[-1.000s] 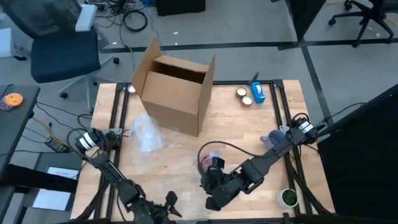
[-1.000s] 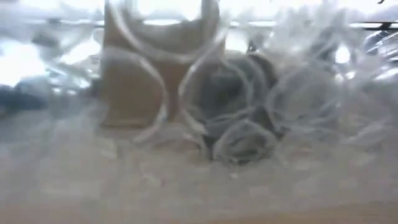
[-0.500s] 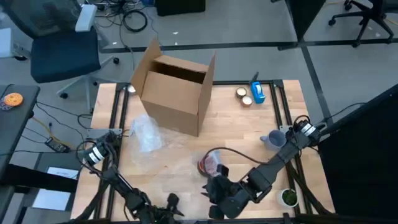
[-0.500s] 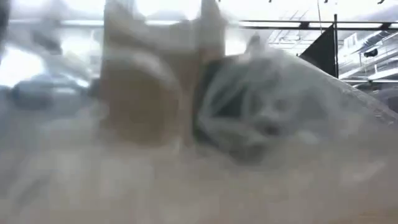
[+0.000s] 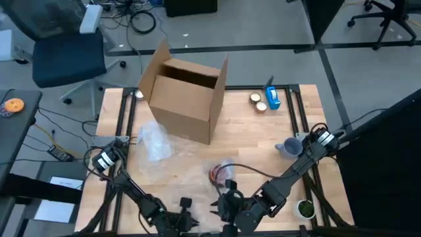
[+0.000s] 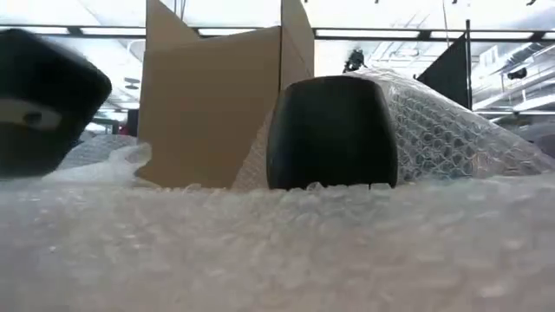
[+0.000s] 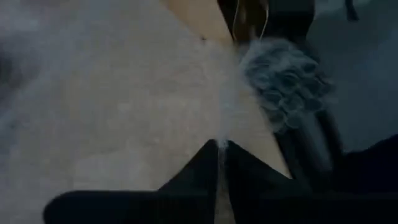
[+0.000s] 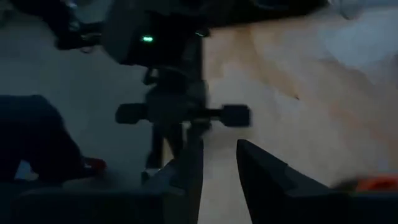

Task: Wrap mug
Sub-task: Wrap the orange mug with bubble wrap

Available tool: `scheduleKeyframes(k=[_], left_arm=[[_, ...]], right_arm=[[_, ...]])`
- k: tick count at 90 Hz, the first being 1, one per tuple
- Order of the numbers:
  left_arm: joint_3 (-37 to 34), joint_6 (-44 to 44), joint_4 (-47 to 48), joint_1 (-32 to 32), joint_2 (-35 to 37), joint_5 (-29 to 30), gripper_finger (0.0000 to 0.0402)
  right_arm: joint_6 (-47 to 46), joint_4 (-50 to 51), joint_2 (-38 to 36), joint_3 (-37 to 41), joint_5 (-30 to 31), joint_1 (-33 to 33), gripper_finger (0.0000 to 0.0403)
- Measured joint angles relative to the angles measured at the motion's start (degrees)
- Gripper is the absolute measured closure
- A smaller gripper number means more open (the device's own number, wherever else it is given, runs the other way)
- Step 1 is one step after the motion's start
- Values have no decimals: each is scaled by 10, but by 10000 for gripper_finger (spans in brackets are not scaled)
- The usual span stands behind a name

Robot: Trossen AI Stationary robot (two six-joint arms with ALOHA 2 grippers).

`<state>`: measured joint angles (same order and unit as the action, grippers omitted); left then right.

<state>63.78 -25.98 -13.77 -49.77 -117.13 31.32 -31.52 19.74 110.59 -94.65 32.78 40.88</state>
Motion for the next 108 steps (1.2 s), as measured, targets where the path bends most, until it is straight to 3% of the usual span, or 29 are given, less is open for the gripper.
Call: scheduleKeyframes(k=[20, 39, 63, 83, 94, 108], left_arm=[[9, 15, -3, 19, 84, 0, 400], [9, 31, 19, 44, 159, 2, 401], [9, 35, 101, 85, 194, -5, 402], [9, 49, 136, 142, 194, -73, 402], [9, 56, 151, 163, 194, -110, 402], [9, 63, 164, 178, 196, -117, 402]], right_arm=[[20, -95, -1, 53, 0, 8, 316], [17, -162, -1, 98, 4, 14, 279], [90, -165, -7, 71, 14, 15, 232], [102, -103, -7, 68, 20, 15, 217], [91, -41, -14, 68, 68, 17, 217], [83, 11, -38, 68, 88, 25, 225]])
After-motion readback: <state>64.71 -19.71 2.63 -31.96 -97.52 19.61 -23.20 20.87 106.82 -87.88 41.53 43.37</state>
